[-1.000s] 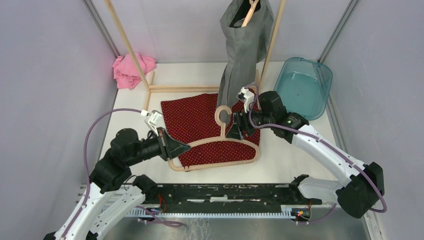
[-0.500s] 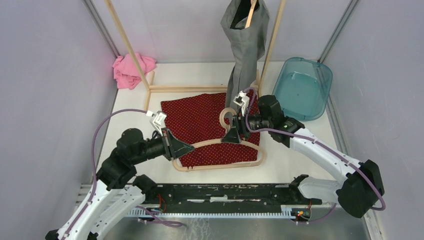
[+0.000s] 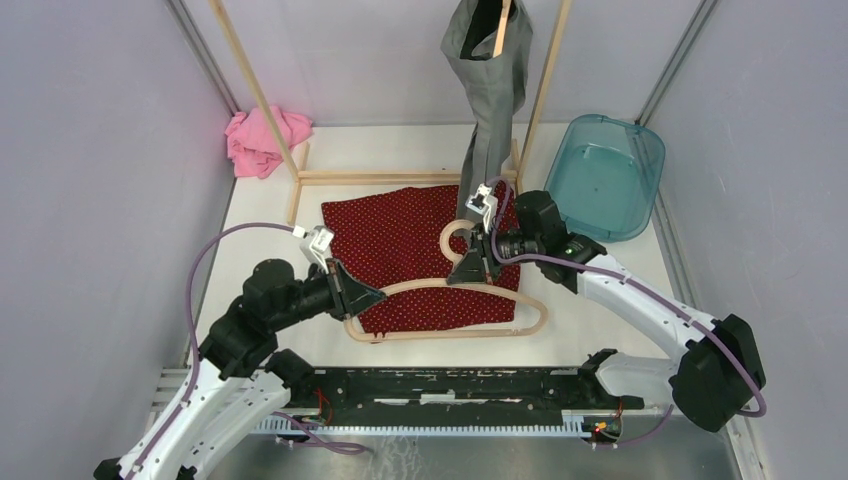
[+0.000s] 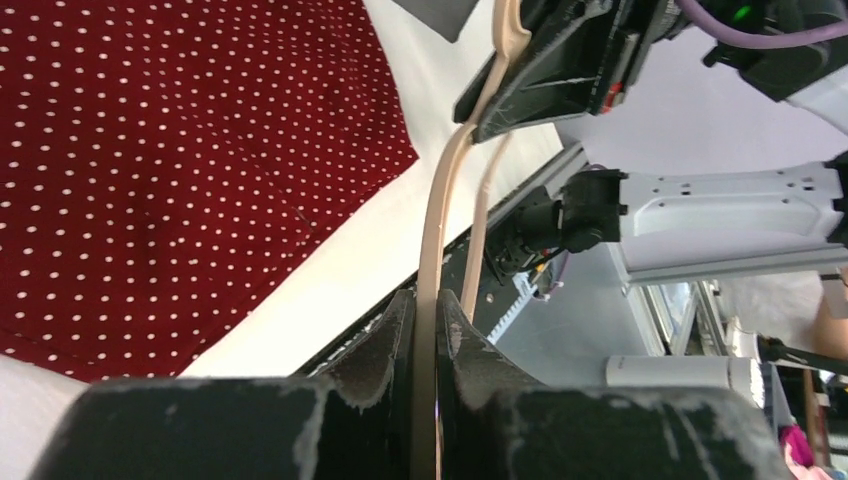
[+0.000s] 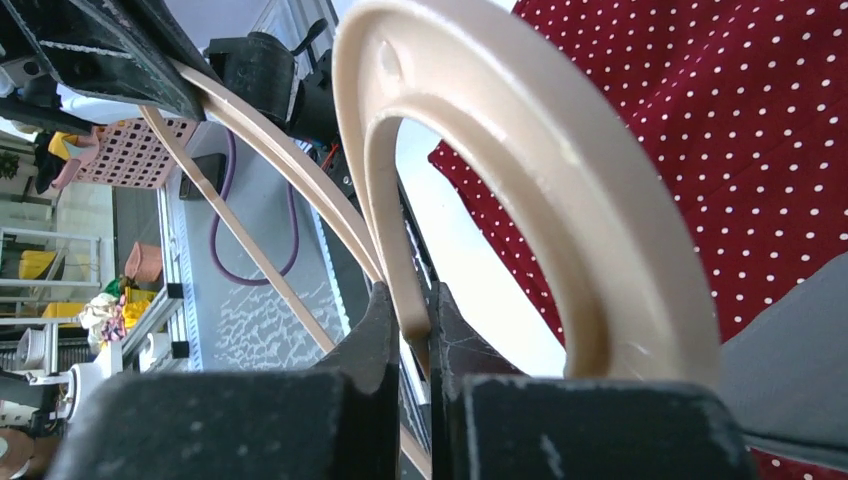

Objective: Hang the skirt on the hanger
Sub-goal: Hang the skirt on the hanger.

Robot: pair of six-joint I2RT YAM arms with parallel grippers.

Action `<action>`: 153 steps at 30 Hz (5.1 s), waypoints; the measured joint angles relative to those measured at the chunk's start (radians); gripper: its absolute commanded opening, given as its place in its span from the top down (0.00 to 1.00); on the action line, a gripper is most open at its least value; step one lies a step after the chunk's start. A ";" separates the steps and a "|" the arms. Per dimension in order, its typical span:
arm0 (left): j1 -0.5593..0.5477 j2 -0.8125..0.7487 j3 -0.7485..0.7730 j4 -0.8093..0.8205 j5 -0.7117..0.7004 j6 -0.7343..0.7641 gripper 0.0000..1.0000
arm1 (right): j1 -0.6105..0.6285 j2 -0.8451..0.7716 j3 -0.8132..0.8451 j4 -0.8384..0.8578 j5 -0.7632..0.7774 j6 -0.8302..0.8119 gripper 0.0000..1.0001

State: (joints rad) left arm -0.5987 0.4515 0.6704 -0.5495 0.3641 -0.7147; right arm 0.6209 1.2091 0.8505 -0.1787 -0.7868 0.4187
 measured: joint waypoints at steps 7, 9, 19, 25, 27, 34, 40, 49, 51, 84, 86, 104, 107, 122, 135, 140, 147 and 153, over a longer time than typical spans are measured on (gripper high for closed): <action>-0.006 0.003 0.003 -0.053 -0.077 0.038 0.52 | 0.016 -0.005 0.031 -0.084 0.016 -0.004 0.99; -0.005 0.004 0.001 -0.063 -0.115 0.051 0.46 | 0.026 -0.006 0.051 -0.110 0.021 0.001 0.99; -0.003 0.048 -0.011 -0.051 -0.201 0.052 0.44 | 0.053 0.053 0.152 -0.222 0.065 0.026 0.99; -0.003 0.058 -0.063 -0.022 -0.207 0.050 0.43 | 0.053 0.117 0.185 -0.282 0.077 0.026 0.99; -0.002 0.070 -0.073 -0.016 -0.207 0.050 0.41 | 0.053 0.144 0.204 -0.311 0.080 0.021 0.99; 0.004 0.103 -0.074 -0.011 -0.227 0.051 0.39 | 0.052 0.252 0.299 -0.362 0.071 0.011 0.99; 0.004 0.113 -0.074 0.008 -0.232 0.051 0.38 | 0.054 0.332 0.361 -0.362 0.037 0.008 0.99; 0.004 0.120 -0.074 0.026 -0.225 0.053 0.38 | 0.064 0.365 0.397 -0.352 0.018 0.006 0.99; 0.004 0.120 -0.074 0.029 -0.224 0.053 0.38 | 0.064 0.365 0.399 -0.348 0.017 0.008 0.99; 0.004 0.243 0.042 -0.014 -0.262 0.068 0.28 | 0.068 0.341 0.406 -0.280 0.064 0.014 0.99; 0.004 0.261 0.063 -0.028 -0.276 0.073 0.25 | 0.068 0.339 0.406 -0.268 0.072 0.005 0.99; 0.001 0.233 0.006 0.111 -0.309 0.116 0.01 | 0.053 0.391 0.387 -0.145 -0.100 0.023 0.99; 0.001 0.188 -0.018 0.154 -0.266 0.117 0.01 | 0.053 0.375 0.387 -0.151 -0.105 0.031 0.99; -0.002 -0.001 -0.089 0.211 -0.187 0.116 0.01 | 0.071 0.274 0.409 -0.220 -0.116 0.037 0.99; -0.004 0.060 -0.014 0.121 -0.324 0.112 0.01 | 0.073 0.214 0.400 -0.325 -0.051 -0.027 0.99; -0.004 0.124 -0.014 0.109 -0.401 0.061 0.01 | 0.073 0.199 0.395 -0.390 0.026 -0.073 0.99; -0.004 0.249 -0.014 0.079 -0.467 0.005 0.01 | 0.073 0.199 0.395 -0.445 0.149 -0.101 0.99; -0.004 0.260 -0.014 0.014 -0.547 -0.060 0.01 | 0.073 0.200 0.388 -0.444 0.204 -0.098 0.99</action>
State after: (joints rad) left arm -0.6025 0.7113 0.6567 -0.5350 -0.1829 -0.7746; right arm 0.6937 1.4086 1.2381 -0.6231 -0.5823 0.3202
